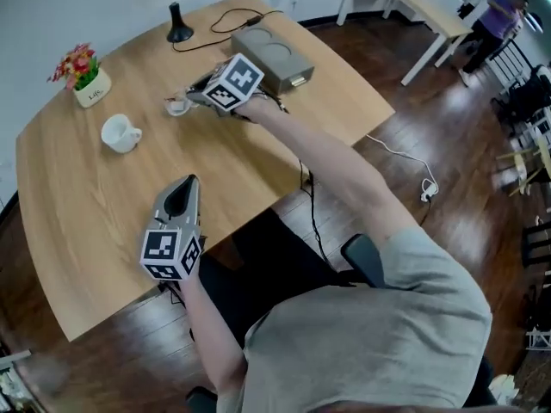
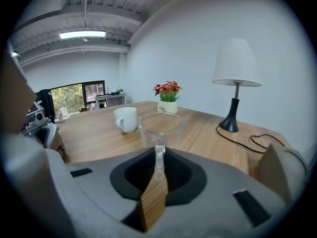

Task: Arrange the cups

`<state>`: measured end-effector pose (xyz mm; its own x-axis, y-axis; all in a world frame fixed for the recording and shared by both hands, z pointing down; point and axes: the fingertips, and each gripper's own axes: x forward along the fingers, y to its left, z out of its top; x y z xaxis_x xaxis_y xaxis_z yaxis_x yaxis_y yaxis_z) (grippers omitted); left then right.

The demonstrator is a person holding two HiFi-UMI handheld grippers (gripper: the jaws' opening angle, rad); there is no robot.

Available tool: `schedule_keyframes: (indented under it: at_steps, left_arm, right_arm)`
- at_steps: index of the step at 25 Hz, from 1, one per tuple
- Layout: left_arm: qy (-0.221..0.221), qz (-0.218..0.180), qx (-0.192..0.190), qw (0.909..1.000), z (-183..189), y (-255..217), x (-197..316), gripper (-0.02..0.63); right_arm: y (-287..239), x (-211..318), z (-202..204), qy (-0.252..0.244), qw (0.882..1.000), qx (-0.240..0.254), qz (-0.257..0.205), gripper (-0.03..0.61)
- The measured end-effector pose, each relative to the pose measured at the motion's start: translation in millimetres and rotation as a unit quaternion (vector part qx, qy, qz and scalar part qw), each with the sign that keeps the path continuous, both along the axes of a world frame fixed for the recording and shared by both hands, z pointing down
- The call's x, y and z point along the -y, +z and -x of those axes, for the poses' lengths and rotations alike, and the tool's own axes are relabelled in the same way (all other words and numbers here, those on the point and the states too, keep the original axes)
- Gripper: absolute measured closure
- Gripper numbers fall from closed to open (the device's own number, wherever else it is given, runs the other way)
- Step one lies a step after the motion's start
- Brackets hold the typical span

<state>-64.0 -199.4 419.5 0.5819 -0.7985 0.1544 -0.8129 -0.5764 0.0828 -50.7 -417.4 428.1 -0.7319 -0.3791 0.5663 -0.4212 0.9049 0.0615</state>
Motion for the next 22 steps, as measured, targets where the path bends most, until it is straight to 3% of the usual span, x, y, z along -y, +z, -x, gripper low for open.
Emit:
schedule_keyframes:
  at_steps: [6, 15, 18, 22]
  left_arm:
    - [-0.003, 0.002, 0.003, 1.0, 4.3, -1.3, -1.1, 0.604]
    - [-0.009, 0.008, 0.005, 0.9999, 11.9, 0.4, -1.2, 0.605]
    - [-0.009, 0.007, 0.004, 0.9999, 9.5, 0.1, -0.3, 0.605]
    - [-0.008, 0.006, 0.006, 0.9999, 9.2, 0.9, 0.2, 0.605]
  right_arm:
    - [-7.3, -22.6, -44.2, 0.003, 0.999, 0.032, 0.01, 0.523]
    - [-55.1, -40.4, -102.5, 0.013, 0.991, 0.131, 0.016, 0.523]
    - [-91.1, -17.1, -136.6, 0.04, 0.988, 0.148, -0.009, 0.523]
    - [-123.2, 50.7, -190.2, 0.112, 0.986, 0.111, -0.051, 0.523]
